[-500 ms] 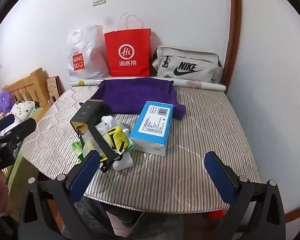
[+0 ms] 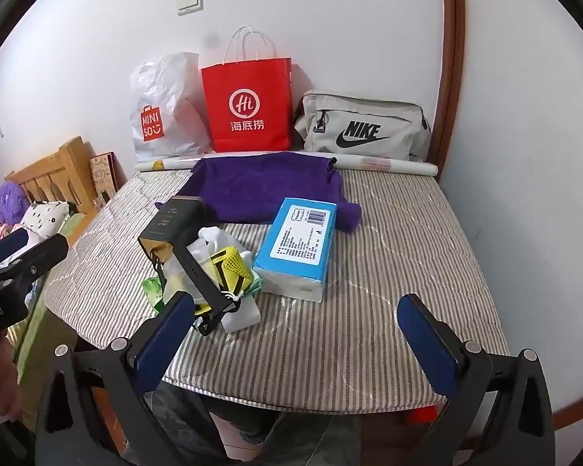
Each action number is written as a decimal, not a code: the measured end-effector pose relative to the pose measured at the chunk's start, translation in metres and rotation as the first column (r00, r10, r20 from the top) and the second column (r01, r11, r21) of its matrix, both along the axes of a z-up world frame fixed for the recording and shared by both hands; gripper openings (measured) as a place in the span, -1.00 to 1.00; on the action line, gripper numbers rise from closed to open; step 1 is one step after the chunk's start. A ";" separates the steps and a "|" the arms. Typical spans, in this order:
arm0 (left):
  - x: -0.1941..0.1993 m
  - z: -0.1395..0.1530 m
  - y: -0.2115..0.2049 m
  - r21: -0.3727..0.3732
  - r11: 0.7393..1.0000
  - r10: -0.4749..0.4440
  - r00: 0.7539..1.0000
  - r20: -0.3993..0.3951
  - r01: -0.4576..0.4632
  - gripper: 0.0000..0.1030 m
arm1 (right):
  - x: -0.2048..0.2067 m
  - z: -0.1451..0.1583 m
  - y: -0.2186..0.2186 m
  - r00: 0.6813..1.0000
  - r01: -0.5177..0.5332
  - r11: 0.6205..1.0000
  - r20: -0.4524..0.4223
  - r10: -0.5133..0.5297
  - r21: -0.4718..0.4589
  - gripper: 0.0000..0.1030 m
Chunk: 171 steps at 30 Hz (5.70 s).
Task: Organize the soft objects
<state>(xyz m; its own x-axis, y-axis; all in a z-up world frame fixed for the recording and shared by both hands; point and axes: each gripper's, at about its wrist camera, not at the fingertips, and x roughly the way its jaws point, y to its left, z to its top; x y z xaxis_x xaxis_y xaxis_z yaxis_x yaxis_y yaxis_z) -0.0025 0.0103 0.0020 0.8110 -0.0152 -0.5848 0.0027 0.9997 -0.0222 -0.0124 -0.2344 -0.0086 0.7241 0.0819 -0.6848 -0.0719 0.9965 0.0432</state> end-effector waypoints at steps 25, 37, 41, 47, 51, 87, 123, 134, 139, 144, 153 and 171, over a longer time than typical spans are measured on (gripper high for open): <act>-0.003 -0.002 -0.002 0.000 1.000 0.014 1.000 0.005 -0.014 1.00 | -0.003 0.000 0.001 1.000 -0.006 1.000 0.005 0.006 0.006 0.99; -0.006 -0.003 -0.001 0.001 1.000 0.019 1.000 0.006 -0.019 1.00 | -0.003 0.000 0.001 1.000 -0.007 1.000 0.006 0.007 0.006 0.99; -0.006 -0.003 -0.001 0.002 1.000 0.020 1.000 0.006 -0.020 1.00 | -0.004 0.002 0.001 1.000 -0.006 1.000 0.007 0.006 0.007 0.99; -0.006 -0.003 -0.001 0.001 1.000 0.020 1.000 0.004 -0.020 1.00 | -0.004 0.003 0.001 1.000 -0.006 1.000 0.009 0.006 0.006 0.99; -0.006 -0.002 -0.001 0.001 1.000 0.019 1.000 0.005 -0.019 1.00 | -0.006 0.004 0.000 1.000 -0.006 1.000 0.011 0.006 0.008 0.99; -0.007 -0.002 0.000 0.004 1.000 0.011 1.000 -0.002 -0.011 1.00 | -0.009 0.004 -0.002 1.000 -0.017 1.000 0.026 0.017 0.012 0.99; 0.088 -0.128 0.073 -0.089 0.984 0.120 0.939 -0.321 -0.156 0.99 | 0.078 -0.087 0.088 0.899 -0.434 0.901 -0.071 0.431 -0.017 -0.12; 0.096 -0.143 0.091 -0.169 0.972 0.096 0.934 -0.344 -0.162 0.99 | 0.112 -0.115 0.118 0.869 -0.479 0.877 -0.166 0.467 -0.043 -0.30; 0.099 -0.147 0.097 -0.186 0.970 0.085 0.932 -0.352 -0.159 0.99 | 0.124 -0.122 0.121 0.864 -0.480 0.876 -0.200 0.463 -0.045 -0.30; 0.104 -0.151 0.098 -0.202 0.968 0.066 0.929 -0.363 -0.147 1.00 | 0.126 -0.128 0.134 0.842 -0.522 0.846 -0.222 0.492 -0.105 -0.31; 0.109 -0.155 0.098 -0.196 0.971 0.055 0.926 -0.374 -0.137 0.99 | 0.124 -0.115 0.122 0.825 -0.548 0.835 -0.198 0.529 -0.053 -0.65; 0.133 -0.156 0.078 -0.287 0.957 -0.056 0.937 -0.345 -0.049 0.99 | 0.087 -0.082 0.043 0.916 -0.382 0.923 -0.116 0.385 0.048 -0.65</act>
<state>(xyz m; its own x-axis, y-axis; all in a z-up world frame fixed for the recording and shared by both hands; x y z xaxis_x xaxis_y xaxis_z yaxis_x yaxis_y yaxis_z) 0.1310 0.0881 -0.1544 0.5582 -0.2268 -0.7981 -0.0543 0.9499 -0.3079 0.0749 -0.1910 -0.0910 0.5459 0.3545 -0.7592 -0.4409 0.8920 0.0995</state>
